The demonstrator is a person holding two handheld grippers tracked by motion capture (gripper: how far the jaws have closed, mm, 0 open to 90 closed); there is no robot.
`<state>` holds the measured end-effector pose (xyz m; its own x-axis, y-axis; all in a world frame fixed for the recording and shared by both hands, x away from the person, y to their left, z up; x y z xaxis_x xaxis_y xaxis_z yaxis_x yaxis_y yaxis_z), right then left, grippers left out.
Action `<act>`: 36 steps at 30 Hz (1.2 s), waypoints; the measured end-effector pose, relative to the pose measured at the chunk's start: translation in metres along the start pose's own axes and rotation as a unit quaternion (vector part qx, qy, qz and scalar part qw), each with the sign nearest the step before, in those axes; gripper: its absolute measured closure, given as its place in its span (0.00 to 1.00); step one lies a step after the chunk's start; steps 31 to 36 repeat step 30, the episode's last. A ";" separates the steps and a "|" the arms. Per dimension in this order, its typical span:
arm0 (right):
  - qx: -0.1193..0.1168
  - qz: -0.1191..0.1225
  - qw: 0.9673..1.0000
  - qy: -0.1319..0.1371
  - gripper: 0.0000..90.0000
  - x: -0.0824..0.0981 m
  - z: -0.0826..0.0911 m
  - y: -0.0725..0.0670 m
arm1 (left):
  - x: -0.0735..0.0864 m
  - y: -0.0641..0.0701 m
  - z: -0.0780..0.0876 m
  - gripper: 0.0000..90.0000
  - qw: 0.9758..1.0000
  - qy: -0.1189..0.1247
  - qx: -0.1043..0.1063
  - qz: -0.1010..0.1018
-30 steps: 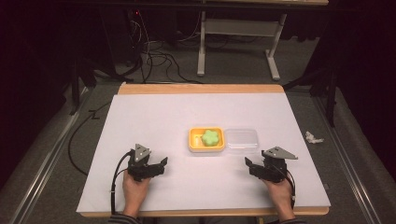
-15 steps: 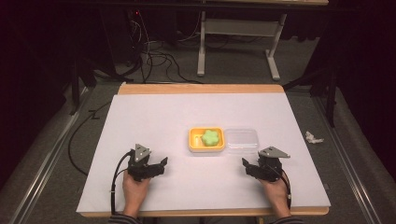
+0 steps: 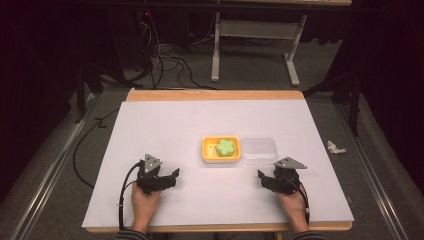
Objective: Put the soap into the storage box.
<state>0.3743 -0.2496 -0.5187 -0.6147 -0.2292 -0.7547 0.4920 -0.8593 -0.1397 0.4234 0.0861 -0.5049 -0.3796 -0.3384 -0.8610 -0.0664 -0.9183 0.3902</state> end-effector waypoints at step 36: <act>0.009 0.020 1.000 -0.001 0.30 0.002 -0.001 -0.004 | 0.000 -0.001 0.000 0.20 1.000 0.001 -0.004 0.001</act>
Point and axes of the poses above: each handheld gripper's, and its own axes: z roughly backward along the jaws, x roughly out of its underside, y roughly to its right, the point moved 6 cm from there along -z, roughly forward along the jaws, and after that the axes turned 14 degrees about -x, right-handed, at the moved point
